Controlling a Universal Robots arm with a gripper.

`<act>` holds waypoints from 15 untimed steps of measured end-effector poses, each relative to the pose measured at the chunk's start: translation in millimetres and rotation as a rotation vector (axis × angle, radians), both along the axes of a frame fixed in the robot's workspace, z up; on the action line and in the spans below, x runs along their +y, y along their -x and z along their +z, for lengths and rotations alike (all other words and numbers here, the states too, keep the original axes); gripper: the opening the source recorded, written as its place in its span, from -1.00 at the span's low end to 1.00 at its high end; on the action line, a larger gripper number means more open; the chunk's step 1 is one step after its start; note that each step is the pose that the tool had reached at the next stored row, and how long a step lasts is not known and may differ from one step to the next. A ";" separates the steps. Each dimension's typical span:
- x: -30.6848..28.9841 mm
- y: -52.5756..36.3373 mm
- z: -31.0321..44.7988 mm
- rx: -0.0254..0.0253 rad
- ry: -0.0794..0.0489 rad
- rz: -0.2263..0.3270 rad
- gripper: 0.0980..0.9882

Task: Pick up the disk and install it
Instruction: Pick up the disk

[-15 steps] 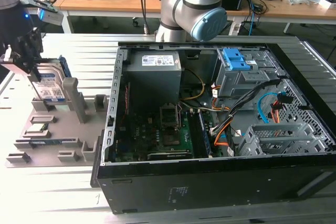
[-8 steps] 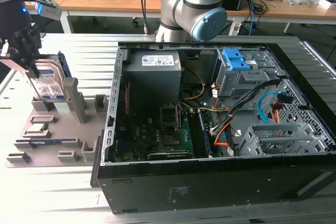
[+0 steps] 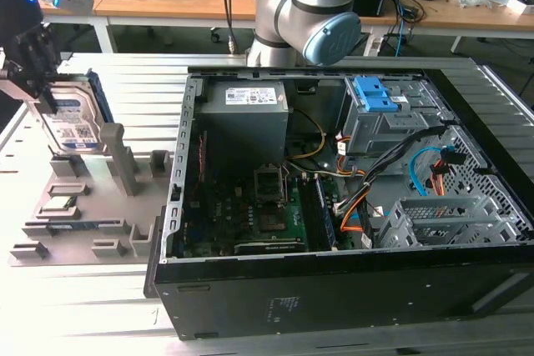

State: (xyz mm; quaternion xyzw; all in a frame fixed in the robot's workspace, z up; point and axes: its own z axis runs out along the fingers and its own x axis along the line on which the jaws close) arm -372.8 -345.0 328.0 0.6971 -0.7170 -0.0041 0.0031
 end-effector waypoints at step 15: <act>0.0 -1.6 30.3 0.0001 0.000 0.000 -0.40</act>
